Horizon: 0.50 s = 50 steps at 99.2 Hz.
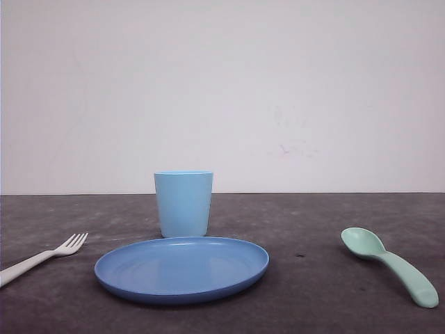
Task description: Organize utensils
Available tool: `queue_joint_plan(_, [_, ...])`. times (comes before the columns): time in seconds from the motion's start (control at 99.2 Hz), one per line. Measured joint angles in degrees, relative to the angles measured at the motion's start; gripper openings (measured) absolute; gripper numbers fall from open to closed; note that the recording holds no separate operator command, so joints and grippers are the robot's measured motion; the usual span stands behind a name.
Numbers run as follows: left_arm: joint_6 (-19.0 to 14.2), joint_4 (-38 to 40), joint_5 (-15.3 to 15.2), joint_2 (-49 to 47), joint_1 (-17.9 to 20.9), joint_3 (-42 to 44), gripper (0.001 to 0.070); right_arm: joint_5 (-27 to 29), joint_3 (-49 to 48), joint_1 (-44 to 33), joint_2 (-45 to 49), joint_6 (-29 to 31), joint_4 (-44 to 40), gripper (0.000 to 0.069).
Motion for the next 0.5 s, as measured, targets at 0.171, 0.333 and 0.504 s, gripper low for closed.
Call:
queue_joint_plan(0.171, [4.59, -6.34, 0.17, 14.56, -0.15, 12.39, 0.0025, -0.02, 10.97, 2.08, 11.91, -8.22, -7.67, 0.0006])
queue_joint_plan(0.333, [7.15, -11.21, 4.09, 25.49, -1.40, 18.67, 0.0047, -1.81, 15.04, 4.81, 19.76, -11.04, -11.89, 0.0097])
queue_joint_plan(0.504, [7.61, -12.92, 5.64, 31.01, -4.20, 18.71, 0.0251, -3.10, 15.50, 6.62, 23.89, -11.28, -13.33, 0.0407])
